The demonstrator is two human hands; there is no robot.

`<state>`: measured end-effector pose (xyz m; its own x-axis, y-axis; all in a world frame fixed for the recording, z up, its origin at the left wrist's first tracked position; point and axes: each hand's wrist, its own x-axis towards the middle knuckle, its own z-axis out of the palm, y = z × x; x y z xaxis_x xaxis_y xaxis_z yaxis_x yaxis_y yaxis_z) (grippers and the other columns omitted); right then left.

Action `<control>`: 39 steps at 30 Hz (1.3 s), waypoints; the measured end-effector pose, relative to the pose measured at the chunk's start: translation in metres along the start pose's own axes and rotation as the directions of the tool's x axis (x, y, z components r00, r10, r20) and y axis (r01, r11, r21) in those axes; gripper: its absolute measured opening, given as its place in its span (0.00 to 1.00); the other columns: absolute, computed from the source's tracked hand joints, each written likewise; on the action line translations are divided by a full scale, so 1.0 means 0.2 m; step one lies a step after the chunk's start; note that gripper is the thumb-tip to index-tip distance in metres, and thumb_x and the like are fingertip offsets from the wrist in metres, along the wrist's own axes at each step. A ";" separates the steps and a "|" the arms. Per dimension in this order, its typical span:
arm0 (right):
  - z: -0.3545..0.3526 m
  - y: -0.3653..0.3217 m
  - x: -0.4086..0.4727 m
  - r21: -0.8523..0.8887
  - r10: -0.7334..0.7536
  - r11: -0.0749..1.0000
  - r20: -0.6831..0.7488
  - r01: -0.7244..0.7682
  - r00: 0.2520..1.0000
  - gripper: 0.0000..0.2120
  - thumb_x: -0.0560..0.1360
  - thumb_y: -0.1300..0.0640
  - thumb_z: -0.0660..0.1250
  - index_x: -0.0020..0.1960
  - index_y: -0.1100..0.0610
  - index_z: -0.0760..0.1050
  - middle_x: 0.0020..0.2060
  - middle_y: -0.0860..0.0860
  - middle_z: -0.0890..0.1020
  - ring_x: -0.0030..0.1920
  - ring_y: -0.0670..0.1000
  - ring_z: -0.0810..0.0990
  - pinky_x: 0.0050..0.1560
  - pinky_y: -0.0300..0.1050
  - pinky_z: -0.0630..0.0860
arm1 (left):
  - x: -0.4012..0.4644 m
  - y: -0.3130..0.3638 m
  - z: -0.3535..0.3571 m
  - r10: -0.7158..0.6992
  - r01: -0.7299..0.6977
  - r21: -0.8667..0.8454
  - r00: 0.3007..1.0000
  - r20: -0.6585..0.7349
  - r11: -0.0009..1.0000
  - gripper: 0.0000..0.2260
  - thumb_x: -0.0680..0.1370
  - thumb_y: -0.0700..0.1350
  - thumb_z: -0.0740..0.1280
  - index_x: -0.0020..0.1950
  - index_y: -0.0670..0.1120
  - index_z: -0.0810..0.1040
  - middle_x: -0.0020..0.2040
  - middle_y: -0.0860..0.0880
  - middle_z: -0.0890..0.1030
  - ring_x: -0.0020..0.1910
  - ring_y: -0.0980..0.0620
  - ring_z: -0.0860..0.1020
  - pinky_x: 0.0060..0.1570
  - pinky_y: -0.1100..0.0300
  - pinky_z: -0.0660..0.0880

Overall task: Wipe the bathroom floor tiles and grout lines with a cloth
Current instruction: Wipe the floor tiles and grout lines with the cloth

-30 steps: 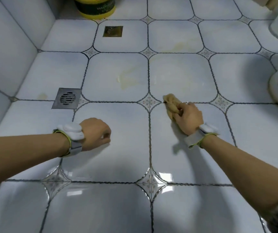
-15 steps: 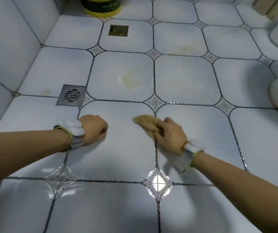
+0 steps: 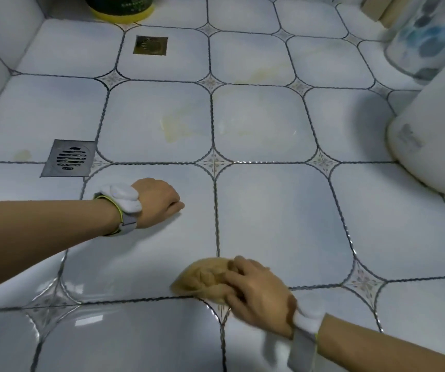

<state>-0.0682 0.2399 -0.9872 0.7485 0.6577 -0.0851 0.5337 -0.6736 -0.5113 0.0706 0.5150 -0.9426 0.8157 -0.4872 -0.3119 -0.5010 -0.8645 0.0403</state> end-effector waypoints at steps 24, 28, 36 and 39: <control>-0.68 1.36 -0.75 0.276 0.798 0.253 -0.601 -0.927 0.039 0.10 0.71 0.57 0.71 0.49 0.60 0.81 0.41 0.61 0.81 0.39 0.61 0.76 0.39 0.47 0.69 | 0.62 0.76 0.05 0.283 -0.282 -0.043 0.958 0.036 0.959 0.52 0.67 0.73 0.60 0.78 0.45 0.40 0.79 0.48 0.42 0.77 0.50 0.42 0.74 0.54 0.41; -0.66 1.31 -0.67 0.366 0.802 0.178 -0.592 -0.914 -0.081 0.14 0.68 0.51 0.63 0.45 0.59 0.80 0.39 0.61 0.79 0.38 0.63 0.77 0.38 0.46 0.66 | 0.65 0.76 0.03 0.229 -0.226 -0.065 0.973 0.032 0.972 0.51 0.67 0.71 0.61 0.78 0.45 0.43 0.79 0.48 0.43 0.78 0.49 0.43 0.74 0.54 0.44; -0.19 0.52 -0.31 0.065 0.456 0.879 -0.408 -0.473 0.791 0.07 0.73 0.51 0.66 0.51 0.48 0.74 0.41 0.46 0.68 0.37 0.49 0.69 0.35 0.44 0.65 | 0.67 0.75 0.01 0.228 -0.226 -0.085 0.973 0.020 0.970 0.49 0.67 0.65 0.67 0.78 0.44 0.48 0.78 0.47 0.53 0.76 0.48 0.55 0.73 0.54 0.54; -0.25 0.60 -0.27 -0.001 0.343 0.932 -0.330 -0.364 0.879 0.07 0.73 0.49 0.66 0.49 0.49 0.75 0.41 0.46 0.70 0.37 0.50 0.72 0.36 0.45 0.69 | 0.63 0.70 -0.03 0.225 -0.229 -0.094 0.973 -0.058 0.969 0.46 0.67 0.65 0.66 0.77 0.43 0.54 0.77 0.46 0.58 0.74 0.47 0.59 0.72 0.55 0.55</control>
<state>-0.0245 0.1061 -1.0012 0.9712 0.2360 0.0323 0.2254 -0.8669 -0.4446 0.1054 0.3320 -0.9705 0.6975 -0.6754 -0.2395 -0.6454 -0.7373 0.1995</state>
